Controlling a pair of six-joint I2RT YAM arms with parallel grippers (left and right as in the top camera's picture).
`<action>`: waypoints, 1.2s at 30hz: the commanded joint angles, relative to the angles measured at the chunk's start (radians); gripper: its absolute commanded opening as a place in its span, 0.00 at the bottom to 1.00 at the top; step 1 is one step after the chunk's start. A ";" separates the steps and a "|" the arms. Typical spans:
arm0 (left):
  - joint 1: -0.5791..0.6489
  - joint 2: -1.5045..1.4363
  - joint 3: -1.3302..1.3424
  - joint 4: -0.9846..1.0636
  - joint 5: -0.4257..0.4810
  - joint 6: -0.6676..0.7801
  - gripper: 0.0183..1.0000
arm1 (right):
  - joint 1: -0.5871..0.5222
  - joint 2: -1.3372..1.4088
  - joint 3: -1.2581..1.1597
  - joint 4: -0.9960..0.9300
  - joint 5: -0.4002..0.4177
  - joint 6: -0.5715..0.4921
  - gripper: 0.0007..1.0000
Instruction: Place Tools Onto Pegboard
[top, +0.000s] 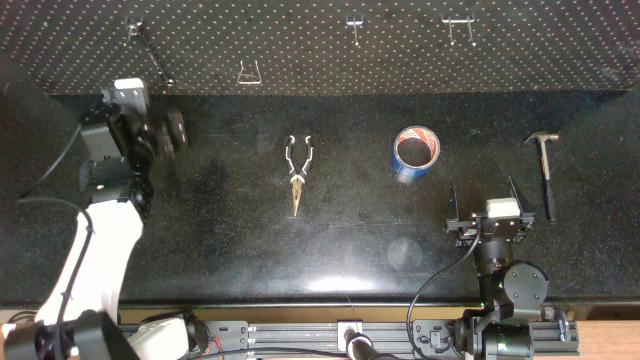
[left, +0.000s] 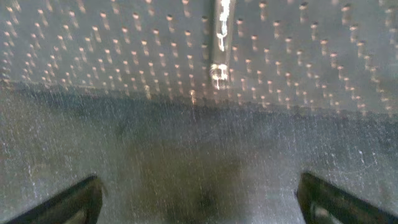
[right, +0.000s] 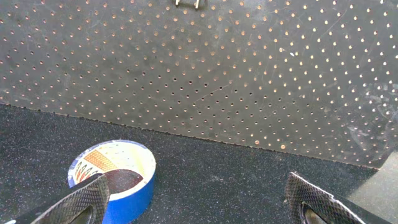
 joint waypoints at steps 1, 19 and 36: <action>-0.139 -0.105 0.178 -0.459 -0.014 -0.085 1.00 | 0.000 -0.007 -0.005 -0.002 0.002 -0.005 0.93; -0.666 0.705 1.009 -1.281 0.139 -0.694 1.00 | 0.000 -0.007 -0.005 -0.002 0.002 -0.005 0.93; -0.644 0.840 1.009 -1.166 -0.006 -0.531 1.00 | 0.000 -0.007 -0.005 -0.002 0.002 -0.005 0.93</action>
